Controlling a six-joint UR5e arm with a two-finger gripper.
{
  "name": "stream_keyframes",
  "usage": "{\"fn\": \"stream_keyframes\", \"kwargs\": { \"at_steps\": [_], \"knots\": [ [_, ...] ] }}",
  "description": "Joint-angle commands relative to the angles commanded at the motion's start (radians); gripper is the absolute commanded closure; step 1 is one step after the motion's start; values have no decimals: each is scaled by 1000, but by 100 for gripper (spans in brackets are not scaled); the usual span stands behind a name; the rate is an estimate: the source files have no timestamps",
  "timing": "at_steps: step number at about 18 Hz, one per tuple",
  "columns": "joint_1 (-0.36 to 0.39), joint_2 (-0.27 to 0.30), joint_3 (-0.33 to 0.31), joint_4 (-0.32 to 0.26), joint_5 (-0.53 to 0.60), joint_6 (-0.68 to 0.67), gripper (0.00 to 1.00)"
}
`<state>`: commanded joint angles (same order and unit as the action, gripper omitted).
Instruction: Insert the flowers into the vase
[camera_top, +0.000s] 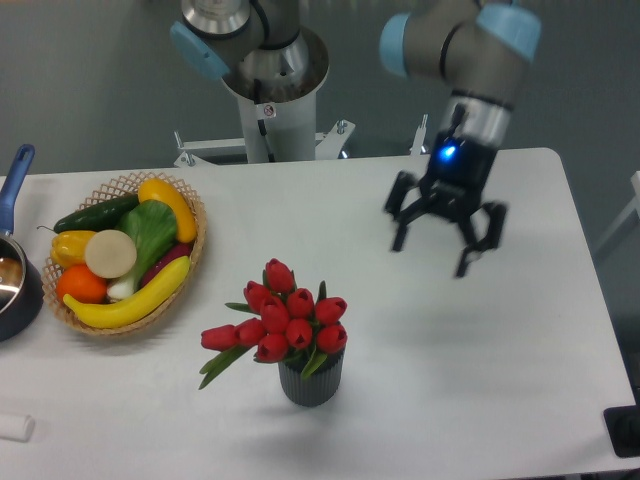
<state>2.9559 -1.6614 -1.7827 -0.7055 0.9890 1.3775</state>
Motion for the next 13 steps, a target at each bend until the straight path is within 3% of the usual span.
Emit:
{"fn": "stream_keyframes", "kwargs": {
  "at_steps": [4, 8, 10, 13],
  "knots": [
    [5, 37, 78, -146, 170, 46, 0],
    [31, 75, 94, -288, 275, 265, 0],
    [54, 84, 92, -321, 275, 311, 0],
    [63, 94, 85, -325, 273, 314, 0]
  ]
}}
